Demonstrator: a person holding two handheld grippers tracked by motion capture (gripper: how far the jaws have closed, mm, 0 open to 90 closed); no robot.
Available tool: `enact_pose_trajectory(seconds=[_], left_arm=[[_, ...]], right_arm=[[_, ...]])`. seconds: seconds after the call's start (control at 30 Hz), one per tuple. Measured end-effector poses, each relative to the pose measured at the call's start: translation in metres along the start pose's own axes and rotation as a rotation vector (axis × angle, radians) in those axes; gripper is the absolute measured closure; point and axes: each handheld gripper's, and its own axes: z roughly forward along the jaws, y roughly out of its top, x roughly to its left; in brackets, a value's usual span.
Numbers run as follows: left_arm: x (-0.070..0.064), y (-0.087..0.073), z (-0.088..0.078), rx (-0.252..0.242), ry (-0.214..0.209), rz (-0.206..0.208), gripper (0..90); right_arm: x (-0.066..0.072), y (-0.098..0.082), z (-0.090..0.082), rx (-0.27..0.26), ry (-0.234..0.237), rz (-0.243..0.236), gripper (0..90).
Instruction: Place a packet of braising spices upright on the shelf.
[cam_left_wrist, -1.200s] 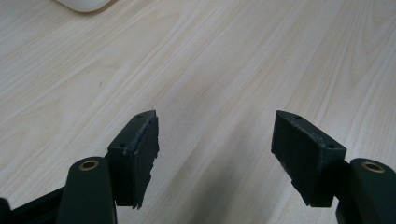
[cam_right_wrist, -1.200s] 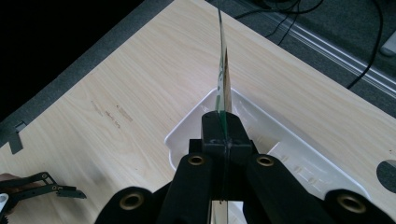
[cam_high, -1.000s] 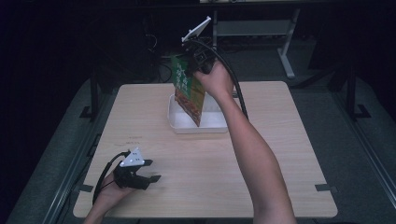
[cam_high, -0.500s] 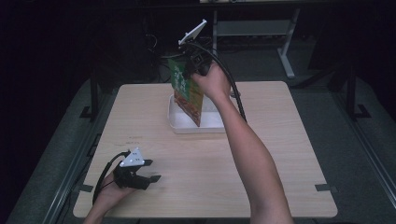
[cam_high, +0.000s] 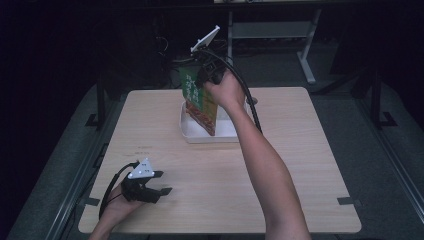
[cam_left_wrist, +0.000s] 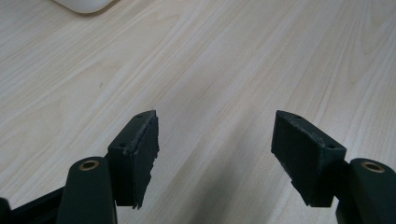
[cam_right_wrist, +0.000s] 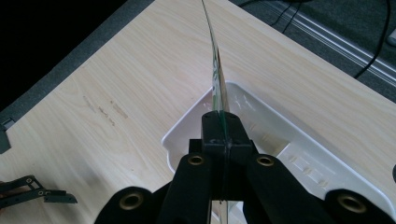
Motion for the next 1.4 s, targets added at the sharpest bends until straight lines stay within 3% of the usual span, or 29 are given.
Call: enact_pose_trajectory(seconds=[0.83,1.03,1.4], left_arm=[[0.000,0.000,0.000,0.001,-0.001,0.002,31.3],[0.000,0.000,0.001,0.003,0.000,0.004,31.3],[0.000,0.000,0.001,0.005,0.000,0.007,31.3]], right_arm=[[-0.004,-0.008,0.023,0.026,0.001,0.025,89.5],[-0.004,-0.009,0.023,0.015,0.002,0.025,88.5],[-0.012,-0.023,0.011,0.000,0.001,0.040,76.9]])
